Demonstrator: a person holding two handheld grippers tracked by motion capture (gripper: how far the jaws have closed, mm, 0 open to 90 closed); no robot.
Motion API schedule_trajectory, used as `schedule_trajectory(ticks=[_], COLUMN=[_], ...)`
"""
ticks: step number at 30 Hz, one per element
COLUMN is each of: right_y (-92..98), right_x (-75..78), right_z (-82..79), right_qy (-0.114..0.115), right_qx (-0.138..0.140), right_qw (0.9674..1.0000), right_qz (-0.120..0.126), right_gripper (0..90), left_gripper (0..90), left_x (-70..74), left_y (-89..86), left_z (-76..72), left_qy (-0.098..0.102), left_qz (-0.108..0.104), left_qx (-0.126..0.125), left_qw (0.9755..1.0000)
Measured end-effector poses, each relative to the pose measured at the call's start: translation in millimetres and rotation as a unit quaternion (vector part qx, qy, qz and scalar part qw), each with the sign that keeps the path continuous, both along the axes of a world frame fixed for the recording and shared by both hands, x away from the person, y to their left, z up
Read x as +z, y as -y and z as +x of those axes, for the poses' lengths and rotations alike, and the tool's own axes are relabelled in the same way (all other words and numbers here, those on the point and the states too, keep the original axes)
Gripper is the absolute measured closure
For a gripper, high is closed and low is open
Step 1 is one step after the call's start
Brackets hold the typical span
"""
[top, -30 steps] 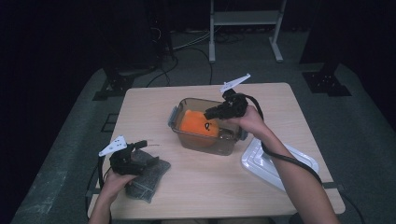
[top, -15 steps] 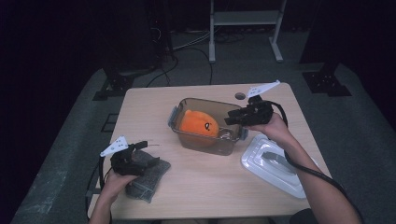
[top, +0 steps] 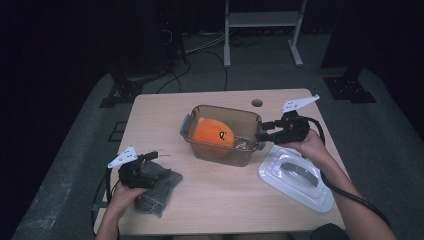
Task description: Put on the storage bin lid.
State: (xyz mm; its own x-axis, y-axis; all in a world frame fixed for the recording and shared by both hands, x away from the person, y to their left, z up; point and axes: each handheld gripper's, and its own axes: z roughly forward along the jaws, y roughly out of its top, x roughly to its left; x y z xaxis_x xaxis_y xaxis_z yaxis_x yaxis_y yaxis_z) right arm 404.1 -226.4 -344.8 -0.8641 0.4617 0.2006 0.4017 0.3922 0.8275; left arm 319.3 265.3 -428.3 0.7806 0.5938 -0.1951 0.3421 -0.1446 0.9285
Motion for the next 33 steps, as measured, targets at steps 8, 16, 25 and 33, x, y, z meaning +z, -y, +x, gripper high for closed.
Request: schedule_trajectory(ticks=[8,16,25,33], right_y=[18.3,37.1,59.9,76.8], right_x=[-6.3,-15.1,-37.7,-59.9], right_z=[-10.9,-20.7,-32.1,-42.6], right_qy=[0.008,0.009,0.001,-0.009], right_qx=[-0.009,-0.022,-0.044,-0.061], right_qw=[0.9999,0.9997,0.999,0.9981], right_qz=[0.009,0.002,-0.003,-0.007], right_gripper=[32.7,29.5,27.4,27.4], left_gripper=[2.7,2.7,2.5,2.4], left_x=[-0.4,-1.3,-1.8,-2.0], left_y=[-0.1,1.2,0.8,1.1], left_z=[-0.1,0.1,0.0,0.0], left_qy=[0.0,-0.003,-0.004,-0.004], left_qz=[-0.002,0.001,-0.003,-0.002], left_qx=[0.001,-0.002,0.001,0.002], left_qw=[1.0,1.0,1.0,1.0])
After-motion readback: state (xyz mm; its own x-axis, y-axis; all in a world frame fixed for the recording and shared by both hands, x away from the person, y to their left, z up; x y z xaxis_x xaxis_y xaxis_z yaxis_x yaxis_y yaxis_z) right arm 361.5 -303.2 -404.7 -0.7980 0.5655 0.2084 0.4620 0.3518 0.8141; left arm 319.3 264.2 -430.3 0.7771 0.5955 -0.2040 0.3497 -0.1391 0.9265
